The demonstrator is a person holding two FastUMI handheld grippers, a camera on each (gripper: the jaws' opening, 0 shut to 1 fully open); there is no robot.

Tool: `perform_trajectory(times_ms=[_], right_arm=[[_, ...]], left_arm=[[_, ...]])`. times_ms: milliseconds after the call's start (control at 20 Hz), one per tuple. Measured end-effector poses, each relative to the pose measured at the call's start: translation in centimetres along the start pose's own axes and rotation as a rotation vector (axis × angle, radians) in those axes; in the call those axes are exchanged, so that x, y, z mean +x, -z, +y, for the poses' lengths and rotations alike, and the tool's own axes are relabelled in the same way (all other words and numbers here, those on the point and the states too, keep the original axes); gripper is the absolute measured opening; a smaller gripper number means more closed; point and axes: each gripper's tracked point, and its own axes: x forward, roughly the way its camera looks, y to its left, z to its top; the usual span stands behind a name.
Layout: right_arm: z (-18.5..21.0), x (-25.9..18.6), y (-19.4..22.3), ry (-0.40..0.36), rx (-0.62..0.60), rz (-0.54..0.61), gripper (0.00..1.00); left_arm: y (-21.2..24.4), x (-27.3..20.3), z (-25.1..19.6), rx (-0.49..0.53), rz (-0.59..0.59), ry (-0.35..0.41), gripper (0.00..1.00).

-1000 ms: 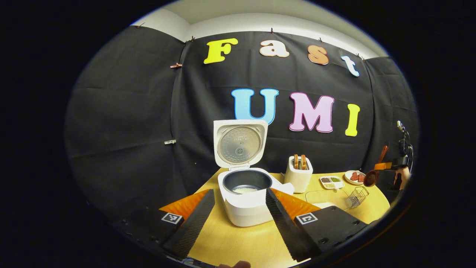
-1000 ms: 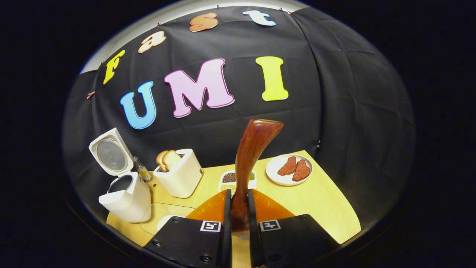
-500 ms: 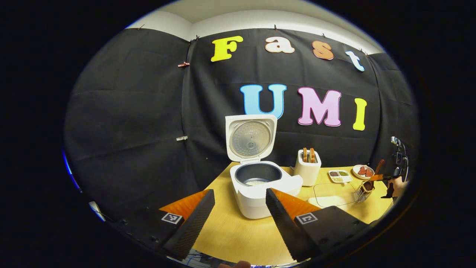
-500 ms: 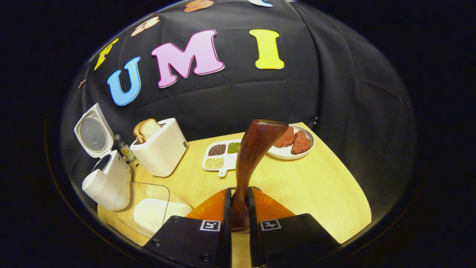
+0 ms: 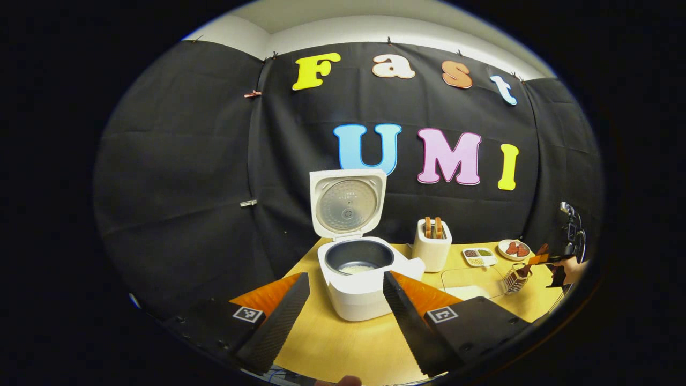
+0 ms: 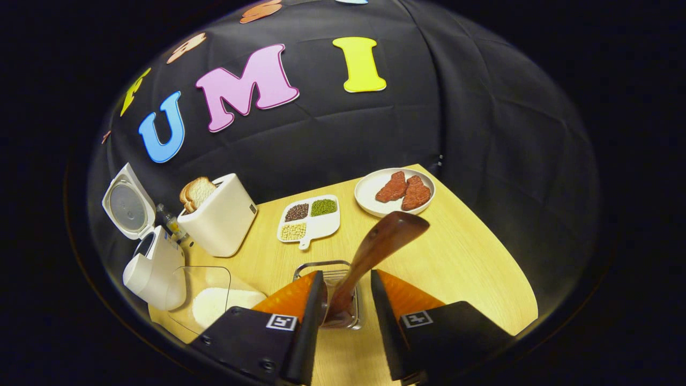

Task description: Close the left gripper, press the button to open the rice cooker; take a wooden spoon from the chopstick holder with the right hand, scoop a spoonful of rice and pour it into the rice cooker, then put the wooden spoon back into the chopstick holder.

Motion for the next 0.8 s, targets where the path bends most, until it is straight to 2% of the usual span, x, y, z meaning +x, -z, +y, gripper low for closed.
perform_trajectory(times_ms=[50,100,250,350,600,800], right_arm=[[-0.5,-0.7,0.1,0.009,-0.009,-0.005,0.59],[-0.6,-1.6,0.2,0.007,-0.013,-0.005,0.59],[-0.7,-5.0,0.4,0.001,-0.015,-0.025,0.84],[-0.8,-7.6,0.3,0.000,-0.041,-0.053,0.97],[0.7,-13.5,-1.1,-0.025,-0.140,-0.127,0.99],[2.6,-17.8,-4.4,-0.043,-0.131,-0.220,0.98]], left_arm=[[-0.2,0.4,-0.6,-0.006,-0.002,0.024,0.95],[-0.6,0.8,-1.2,-0.011,-0.011,0.047,0.95],[-2.6,2.5,-1.7,-0.013,-0.043,0.070,0.95],[-4.7,3.6,-2.3,-0.027,-0.080,0.098,0.95],[-11.2,6.5,-3.1,-0.021,-0.202,0.144,0.95],[-16.5,9.0,-3.2,-0.037,-0.278,0.169,0.95]])
